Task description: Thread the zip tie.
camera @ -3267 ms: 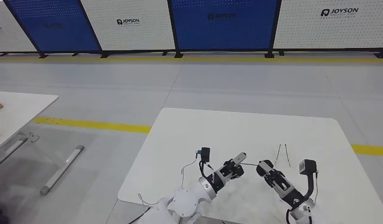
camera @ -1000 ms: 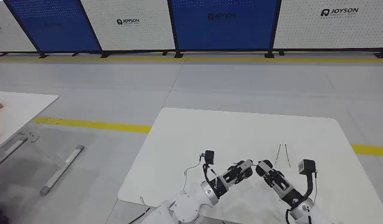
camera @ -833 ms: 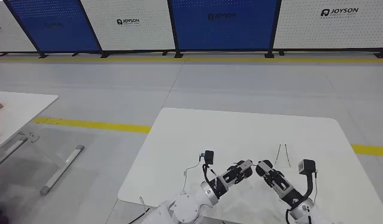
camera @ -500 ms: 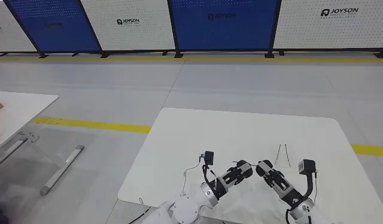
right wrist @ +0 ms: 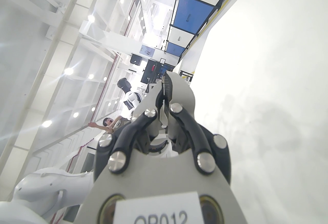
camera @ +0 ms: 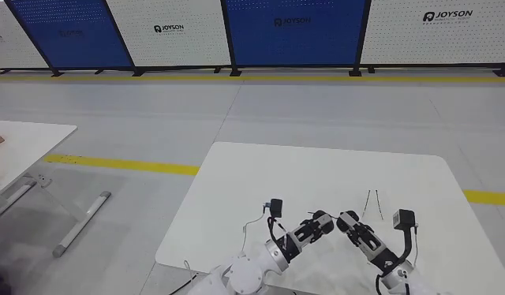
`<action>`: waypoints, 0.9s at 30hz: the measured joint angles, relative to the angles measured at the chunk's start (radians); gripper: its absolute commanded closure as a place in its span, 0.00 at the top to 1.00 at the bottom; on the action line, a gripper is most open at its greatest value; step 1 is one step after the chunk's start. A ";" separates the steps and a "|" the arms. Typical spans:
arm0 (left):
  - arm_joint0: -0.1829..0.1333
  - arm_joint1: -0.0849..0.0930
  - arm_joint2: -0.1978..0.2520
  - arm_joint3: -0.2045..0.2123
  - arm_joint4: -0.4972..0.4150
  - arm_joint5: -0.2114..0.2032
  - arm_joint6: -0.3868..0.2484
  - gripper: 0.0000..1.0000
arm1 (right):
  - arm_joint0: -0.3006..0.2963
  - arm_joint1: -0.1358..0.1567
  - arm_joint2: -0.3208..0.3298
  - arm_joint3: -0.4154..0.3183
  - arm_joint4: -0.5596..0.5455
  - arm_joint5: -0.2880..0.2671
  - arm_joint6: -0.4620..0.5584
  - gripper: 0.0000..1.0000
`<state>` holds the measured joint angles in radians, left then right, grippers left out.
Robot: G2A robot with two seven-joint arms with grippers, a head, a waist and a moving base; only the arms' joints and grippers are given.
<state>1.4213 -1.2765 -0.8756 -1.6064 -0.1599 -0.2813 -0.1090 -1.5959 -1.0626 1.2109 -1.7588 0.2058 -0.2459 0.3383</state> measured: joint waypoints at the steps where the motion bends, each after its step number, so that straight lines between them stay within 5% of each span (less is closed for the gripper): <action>1: 0.000 0.000 -0.002 0.000 -0.004 0.002 -0.001 0.00 | -0.001 0.000 0.002 0.000 0.001 0.001 0.001 1.00; 13: 0.022 0.012 -0.063 -0.016 -0.041 0.021 -0.024 0.00 | -0.047 0.001 0.072 -0.014 0.029 -0.022 -0.008 1.00; 18: 0.045 0.026 -0.102 -0.039 -0.033 0.090 -0.076 0.00 | -0.091 0.004 0.127 -0.026 0.066 -0.039 -0.009 1.00; 27: 0.046 0.026 -0.103 -0.040 -0.035 0.094 -0.078 0.00 | -0.093 0.004 0.129 -0.027 0.070 -0.039 -0.010 1.00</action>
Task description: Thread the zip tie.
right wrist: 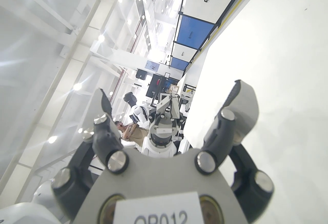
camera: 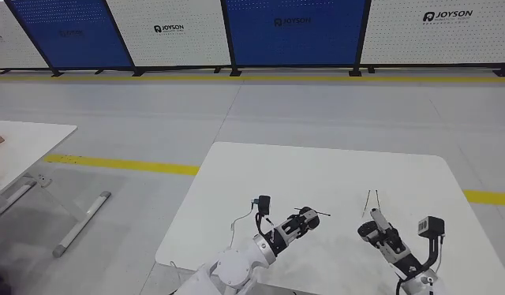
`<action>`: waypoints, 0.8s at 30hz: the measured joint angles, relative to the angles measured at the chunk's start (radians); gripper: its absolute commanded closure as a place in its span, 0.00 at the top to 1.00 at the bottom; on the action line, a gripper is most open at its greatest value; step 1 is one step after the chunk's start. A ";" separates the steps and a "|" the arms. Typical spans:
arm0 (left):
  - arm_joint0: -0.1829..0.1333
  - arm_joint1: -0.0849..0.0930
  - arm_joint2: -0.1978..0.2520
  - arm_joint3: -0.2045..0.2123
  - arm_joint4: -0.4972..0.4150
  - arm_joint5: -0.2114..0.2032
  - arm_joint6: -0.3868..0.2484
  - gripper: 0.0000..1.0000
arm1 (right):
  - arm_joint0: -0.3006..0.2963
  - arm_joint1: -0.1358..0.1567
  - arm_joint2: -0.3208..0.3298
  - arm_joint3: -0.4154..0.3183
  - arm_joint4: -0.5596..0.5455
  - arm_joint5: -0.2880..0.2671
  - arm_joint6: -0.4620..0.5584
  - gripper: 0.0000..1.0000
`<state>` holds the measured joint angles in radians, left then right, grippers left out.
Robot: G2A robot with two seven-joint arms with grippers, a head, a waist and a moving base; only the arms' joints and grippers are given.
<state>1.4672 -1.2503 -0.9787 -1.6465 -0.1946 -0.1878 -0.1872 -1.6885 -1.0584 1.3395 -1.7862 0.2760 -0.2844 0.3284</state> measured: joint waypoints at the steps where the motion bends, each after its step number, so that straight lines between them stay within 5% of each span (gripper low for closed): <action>1: 0.000 0.000 0.000 0.000 0.000 0.000 0.000 0.00 | 0.000 0.000 0.000 0.000 0.000 0.000 0.000 1.00; 8: 0.000 0.000 0.000 0.000 0.000 0.000 0.000 0.00 | 0.001 0.000 -0.002 -0.001 -0.002 0.000 0.002 1.00; 12: 0.000 0.000 0.000 0.000 0.000 0.000 0.000 0.00 | 0.015 0.005 0.009 0.016 -0.010 -0.033 0.113 1.00; 17: 0.000 0.000 0.000 0.000 0.000 0.000 0.000 0.00 | 0.010 0.020 0.089 0.047 -0.005 -0.056 0.237 1.00; 24: 0.000 0.000 0.000 0.000 0.000 0.000 0.000 0.00 | -0.041 0.026 0.252 0.066 0.212 -0.056 0.316 1.00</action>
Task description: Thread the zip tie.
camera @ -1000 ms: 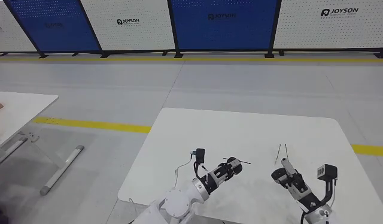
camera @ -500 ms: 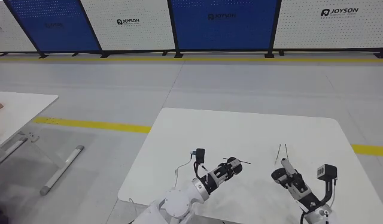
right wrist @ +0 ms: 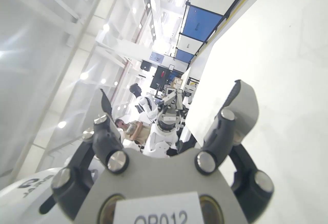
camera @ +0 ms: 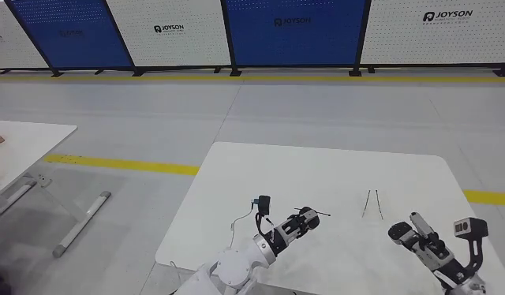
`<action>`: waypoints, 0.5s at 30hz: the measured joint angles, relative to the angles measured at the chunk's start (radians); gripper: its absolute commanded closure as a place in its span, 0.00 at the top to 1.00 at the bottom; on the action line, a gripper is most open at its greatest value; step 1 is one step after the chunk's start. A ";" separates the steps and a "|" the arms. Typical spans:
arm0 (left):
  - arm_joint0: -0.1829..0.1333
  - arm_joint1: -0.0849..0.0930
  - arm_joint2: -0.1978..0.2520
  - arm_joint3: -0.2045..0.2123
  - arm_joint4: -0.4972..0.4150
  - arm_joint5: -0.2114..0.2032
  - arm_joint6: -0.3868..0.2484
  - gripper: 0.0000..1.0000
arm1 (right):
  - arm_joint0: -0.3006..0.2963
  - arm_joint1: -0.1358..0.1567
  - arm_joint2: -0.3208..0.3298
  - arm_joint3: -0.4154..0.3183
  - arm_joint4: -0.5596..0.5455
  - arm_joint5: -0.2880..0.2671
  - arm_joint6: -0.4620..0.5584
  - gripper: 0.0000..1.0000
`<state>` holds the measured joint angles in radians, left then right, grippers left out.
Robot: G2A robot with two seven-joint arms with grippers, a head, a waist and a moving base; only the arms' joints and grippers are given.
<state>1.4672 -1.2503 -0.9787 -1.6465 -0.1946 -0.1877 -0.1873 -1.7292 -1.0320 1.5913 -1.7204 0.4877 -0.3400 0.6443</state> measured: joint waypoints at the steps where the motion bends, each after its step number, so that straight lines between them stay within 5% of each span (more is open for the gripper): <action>1: 0.000 0.000 0.000 0.000 0.000 0.000 0.000 0.00 | -0.001 0.000 0.002 -0.001 0.004 0.000 0.001 1.00; 8: 0.001 -0.001 0.004 -0.003 -0.002 0.003 0.004 0.00 | -0.001 0.000 0.000 -0.001 0.001 0.000 0.000 1.00; 15: 0.002 -0.002 -0.041 -0.044 -0.201 -0.018 -0.040 0.00 | -0.001 0.000 0.000 -0.001 0.001 0.000 0.000 1.00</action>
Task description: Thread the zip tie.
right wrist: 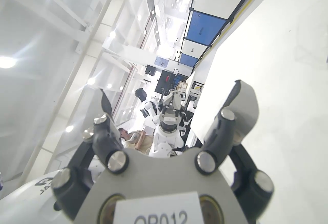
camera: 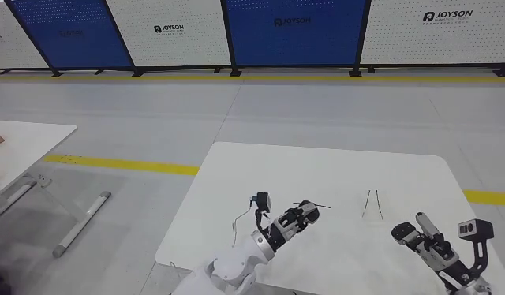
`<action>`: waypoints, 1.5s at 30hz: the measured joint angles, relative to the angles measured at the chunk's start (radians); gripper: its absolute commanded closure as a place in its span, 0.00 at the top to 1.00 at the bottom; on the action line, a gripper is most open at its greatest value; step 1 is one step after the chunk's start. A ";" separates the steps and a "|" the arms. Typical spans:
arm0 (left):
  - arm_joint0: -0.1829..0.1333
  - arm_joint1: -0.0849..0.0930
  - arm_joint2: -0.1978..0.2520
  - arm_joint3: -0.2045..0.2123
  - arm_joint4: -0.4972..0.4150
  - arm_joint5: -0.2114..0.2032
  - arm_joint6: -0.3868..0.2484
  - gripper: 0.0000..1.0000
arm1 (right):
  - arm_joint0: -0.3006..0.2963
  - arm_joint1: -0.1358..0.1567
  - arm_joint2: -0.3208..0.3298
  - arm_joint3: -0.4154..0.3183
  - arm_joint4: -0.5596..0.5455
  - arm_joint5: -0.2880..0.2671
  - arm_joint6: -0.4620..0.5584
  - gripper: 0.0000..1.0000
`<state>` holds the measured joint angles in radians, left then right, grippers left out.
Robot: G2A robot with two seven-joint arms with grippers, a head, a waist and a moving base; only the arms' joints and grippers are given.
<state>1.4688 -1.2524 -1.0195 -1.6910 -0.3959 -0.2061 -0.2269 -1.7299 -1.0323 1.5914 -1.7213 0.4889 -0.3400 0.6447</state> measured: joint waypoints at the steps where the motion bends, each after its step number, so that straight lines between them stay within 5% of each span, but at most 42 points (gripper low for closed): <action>1: 0.005 0.001 -0.009 -0.014 -0.019 -0.004 -0.008 0.00 | 0.000 0.000 0.000 0.000 0.000 0.000 0.000 1.00; 4: 0.020 0.007 -0.038 -0.051 -0.010 -0.003 -0.001 0.00 | 0.000 0.000 0.000 0.000 0.000 0.000 0.000 1.00; 17: 0.017 0.006 -0.039 -0.064 -0.009 -0.010 0.013 0.00 | 0.000 0.000 0.000 0.000 0.000 0.000 0.000 1.00; 25: 0.033 0.006 -0.099 -0.196 -0.132 -0.111 0.004 0.00 | 0.000 0.000 0.000 0.000 0.000 0.000 0.000 1.00; 30: 0.057 0.012 -0.143 -0.255 -0.160 -0.126 -0.027 0.00 | 0.000 0.000 0.000 0.000 0.000 0.000 0.000 1.00; 35: 0.049 0.016 -0.142 -0.232 -0.113 -0.069 -0.049 0.00 | 0.000 0.000 0.000 0.000 0.000 0.000 0.000 1.00; 45: 0.006 0.017 -0.076 -0.091 0.097 0.054 -0.049 0.00 | 0.000 0.000 0.000 0.000 0.000 0.000 0.000 1.00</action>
<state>1.4745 -1.2355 -1.0951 -1.7823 -0.2986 -0.1519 -0.2759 -1.7299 -1.0323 1.5914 -1.7213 0.4890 -0.3400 0.6447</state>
